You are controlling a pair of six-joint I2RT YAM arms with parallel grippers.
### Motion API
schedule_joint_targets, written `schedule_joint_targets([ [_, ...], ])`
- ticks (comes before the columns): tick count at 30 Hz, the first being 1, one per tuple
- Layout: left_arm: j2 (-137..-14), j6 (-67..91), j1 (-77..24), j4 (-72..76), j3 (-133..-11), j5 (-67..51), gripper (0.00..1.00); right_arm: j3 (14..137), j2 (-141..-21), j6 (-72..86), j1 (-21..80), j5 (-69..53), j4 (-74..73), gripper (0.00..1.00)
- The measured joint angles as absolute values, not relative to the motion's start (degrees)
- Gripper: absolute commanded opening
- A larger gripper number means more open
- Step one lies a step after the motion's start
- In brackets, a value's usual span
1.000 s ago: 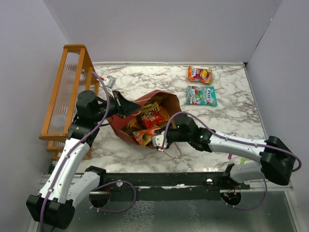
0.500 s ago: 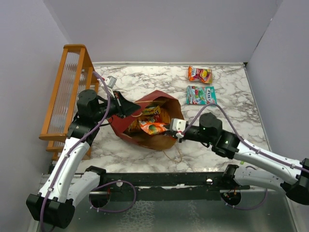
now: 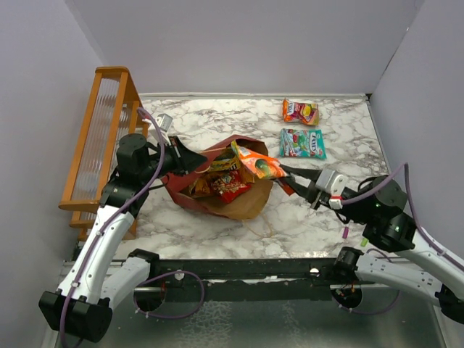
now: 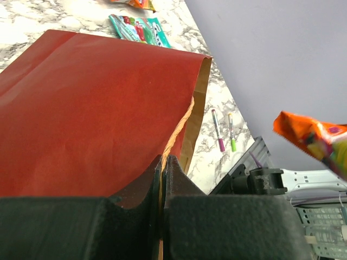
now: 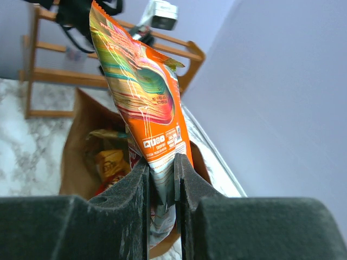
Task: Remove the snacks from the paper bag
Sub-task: Place the snack at the center of the board.
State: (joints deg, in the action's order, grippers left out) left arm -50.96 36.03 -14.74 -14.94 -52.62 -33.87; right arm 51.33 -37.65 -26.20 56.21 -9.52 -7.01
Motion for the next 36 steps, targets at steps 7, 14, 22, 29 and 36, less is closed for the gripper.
schedule_joint_targets([
  [7,-51.5,35.5,-14.7,-15.6,-54.0,-32.8,0.0,49.1,-39.2,-29.1,56.3,9.5,-1.1,0.01],
  [14,-51.7,34.8,-14.7,-17.4,-54.9,-32.5,0.0,42.2,-49.3,-43.7,54.4,30.2,19.5,0.01],
  [22,-51.9,34.3,-14.7,-17.7,-55.1,-32.5,0.0,44.2,-61.1,-15.1,27.1,22.9,19.8,0.01],
  [29,-51.5,34.4,-14.7,-17.8,-55.1,-32.5,0.0,42.8,-69.4,23.1,18.1,13.1,24.7,0.01],
  [36,-50.9,34.4,-14.7,-18.5,-55.1,-32.5,0.0,35.9,-82.3,50.3,10.2,6.6,40.2,0.02],
])
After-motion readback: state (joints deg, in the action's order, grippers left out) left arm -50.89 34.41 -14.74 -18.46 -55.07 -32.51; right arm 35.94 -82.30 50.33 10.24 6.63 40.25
